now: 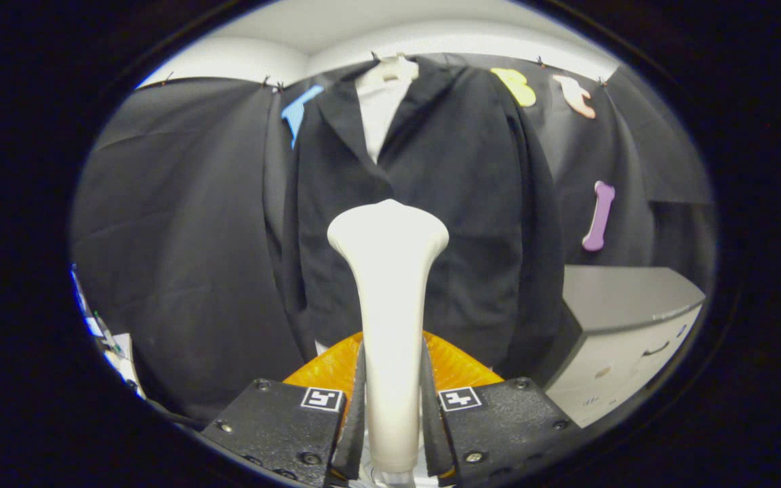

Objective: Iron the clothes twice with a garment steamer, once on the left side and once on the right side.

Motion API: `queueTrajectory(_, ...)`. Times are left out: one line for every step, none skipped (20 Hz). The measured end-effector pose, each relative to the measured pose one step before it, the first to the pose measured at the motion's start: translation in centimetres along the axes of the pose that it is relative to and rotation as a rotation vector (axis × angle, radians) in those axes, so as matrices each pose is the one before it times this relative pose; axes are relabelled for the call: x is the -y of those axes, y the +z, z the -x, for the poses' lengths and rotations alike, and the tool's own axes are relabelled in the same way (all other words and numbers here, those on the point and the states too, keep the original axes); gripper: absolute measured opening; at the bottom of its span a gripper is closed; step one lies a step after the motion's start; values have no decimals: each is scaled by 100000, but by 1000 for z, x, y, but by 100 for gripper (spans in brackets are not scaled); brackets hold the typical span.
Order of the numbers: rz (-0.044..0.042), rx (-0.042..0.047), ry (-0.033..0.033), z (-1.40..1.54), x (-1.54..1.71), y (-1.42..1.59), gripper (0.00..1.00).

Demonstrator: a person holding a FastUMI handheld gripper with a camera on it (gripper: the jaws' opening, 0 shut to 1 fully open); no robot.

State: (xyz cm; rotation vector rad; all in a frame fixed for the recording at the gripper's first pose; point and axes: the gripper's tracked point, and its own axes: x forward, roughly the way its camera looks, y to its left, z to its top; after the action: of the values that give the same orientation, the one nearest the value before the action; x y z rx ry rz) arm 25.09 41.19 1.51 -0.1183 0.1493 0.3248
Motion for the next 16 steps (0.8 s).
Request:
queueTrajectory(887,5521,598,-147,-854,2714,38)
queueTrajectory(1102,5308,378,-519,-502,2130,38)
queueTrajectory(1185,5637,-640,-457,-354,1872,38)
queueTrajectory(1174,5028,-192,-609,-387,1822,38)
queueTrajectory(875,4459,618,-91,-756,1227,38)
queueTrajectory(720,3937,973,-451,-681,1344,38)
queueTrajectory(813,3382,910,-555,-549,1317,38)
queueTrajectory(404,2839,827,-769,-619,1245,38)
queueTrajectory(-7,2551,735,-701,-438,913,39)
queueTrajectory(-14,2287,666,-949,-471,985,38)
queueTrajectory(295,1717,596,-1228,-260,886,38)
queueTrajectory(71,1767,376,-1047,-293,743,38)
queueTrajectory(369,1755,400,-1172,-266,702,38)
queueTrajectory(560,1506,651,-1008,-363,632,38)
queueTrajectory(-152,1894,1346,-869,-519,577,38)
queueTrajectory(365,1648,1179,-913,-581,636,38)
